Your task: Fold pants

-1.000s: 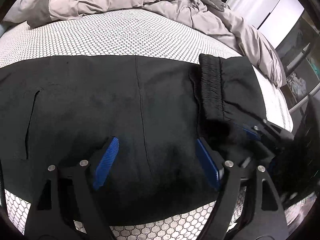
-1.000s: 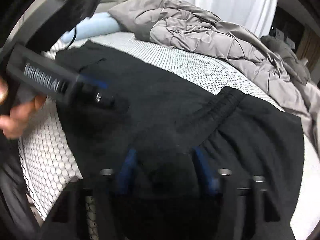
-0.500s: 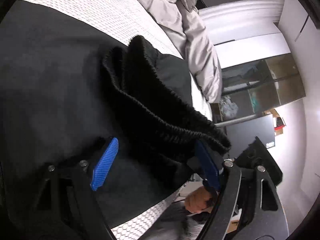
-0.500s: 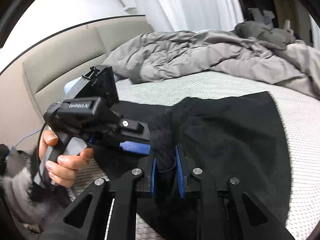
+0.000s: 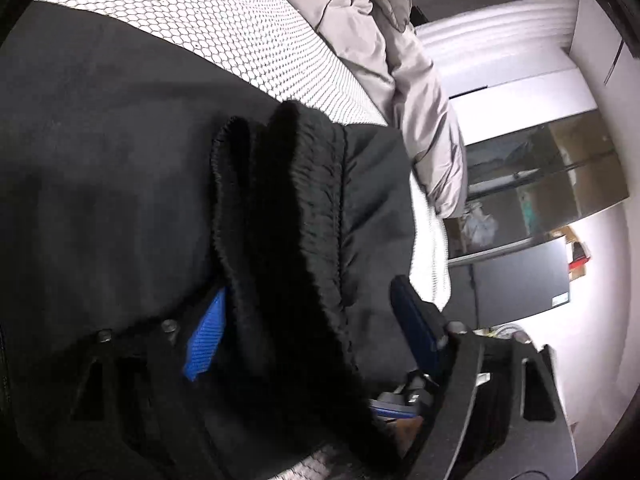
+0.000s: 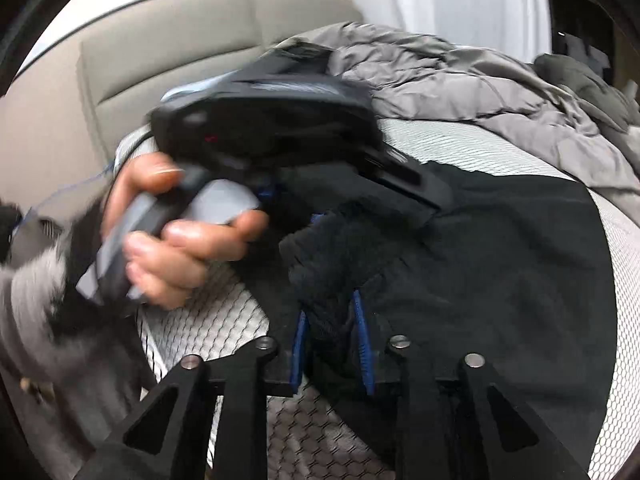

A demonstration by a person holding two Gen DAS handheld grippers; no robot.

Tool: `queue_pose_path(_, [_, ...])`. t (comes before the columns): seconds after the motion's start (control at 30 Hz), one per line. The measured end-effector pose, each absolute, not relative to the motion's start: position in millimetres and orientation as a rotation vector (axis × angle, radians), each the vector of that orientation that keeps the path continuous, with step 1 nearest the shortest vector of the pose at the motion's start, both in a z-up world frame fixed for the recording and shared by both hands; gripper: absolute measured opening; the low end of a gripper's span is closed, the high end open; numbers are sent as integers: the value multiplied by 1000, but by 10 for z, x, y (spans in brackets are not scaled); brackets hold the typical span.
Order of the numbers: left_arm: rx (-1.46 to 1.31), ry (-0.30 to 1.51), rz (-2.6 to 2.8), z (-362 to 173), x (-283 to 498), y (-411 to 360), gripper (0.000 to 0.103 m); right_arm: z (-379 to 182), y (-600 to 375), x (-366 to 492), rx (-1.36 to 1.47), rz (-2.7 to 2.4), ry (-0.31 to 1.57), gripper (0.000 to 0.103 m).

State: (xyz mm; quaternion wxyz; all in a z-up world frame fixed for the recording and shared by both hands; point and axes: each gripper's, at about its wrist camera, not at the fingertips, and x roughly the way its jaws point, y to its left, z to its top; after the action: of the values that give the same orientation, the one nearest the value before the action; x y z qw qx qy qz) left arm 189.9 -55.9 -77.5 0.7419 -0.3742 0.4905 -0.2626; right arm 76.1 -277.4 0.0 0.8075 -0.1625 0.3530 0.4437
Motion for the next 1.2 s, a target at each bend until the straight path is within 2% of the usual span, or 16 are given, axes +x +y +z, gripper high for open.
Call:
queue_pose_path(0.03, [-811, 1070, -577, -763, 1918, -589, 73, 27, -2830, 757, -336, 967, 762, 45])
queue_pose_path(0.07, [-805, 1067, -572, -751, 1930, -601, 67, 74, -2906, 745, -329, 968, 749, 47])
queue_pose_path(0.1, [-798, 1057, -555, -748, 1940, -615, 44, 135, -3001, 734, -323, 960, 725, 49])
queue_pose_path(0.17, [-749, 1053, -513, -714, 1958, -613, 17, 266, -3224, 736, -306, 919, 682, 54])
queue_pose_path(0.23, [-702, 997, -498, -538, 1913, -574, 15, 390, -3532, 820, -255, 840, 645, 67])
queue_pose_path(0.27, [-666, 963, -496, -420, 1883, -564, 14, 430, -3675, 874, -228, 795, 641, 67])
queue_pose_path(0.4, [-509, 870, -487, 109, 1632, -369, 15, 479, -4169, 1191, -95, 620, 699, 67])
queue_pose_path(0.53, [-388, 980, -334, -115, 1646, -103, 20, 215, -4243, 1464, -35, 589, 867, 67])
queue_pose_path(0.63, [-479, 1093, -277, -517, 1743, 93, 34, 44, -4103, 1580, -50, 605, 959, 67])
queue_pose_path(0.73, [-448, 1054, -283, -411, 1657, 130, 42, 39, -4039, 1585, -51, 616, 960, 67])
queue_pose_path(0.8, [-381, 1007, -240, -281, 1546, 131, 54, 82, -4033, 1559, 2, 659, 943, 67])
queue_pose_path(0.9, [-325, 923, -223, -49, 1384, 143, 57, 48, -3922, 1532, 25, 716, 969, 66])
queue_pose_path(0.93, [-307, 891, -223, 11, 1373, 106, 58, -7, -3870, 1553, -18, 704, 983, 64])
queue_pose_path(1.03, [-276, 834, -243, 184, 1253, 53, 64, -110, -3804, 1544, -80, 668, 1010, 43])
queue_pose_path(1.1, [-261, 829, -274, 245, 1222, -43, 64, -70, -3871, 1538, -59, 664, 1009, 37])
queue_pose_path(1.2, [-256, 831, -291, 239, 1214, -158, 64, -2, -4085, 1410, -36, 654, 1022, 37])
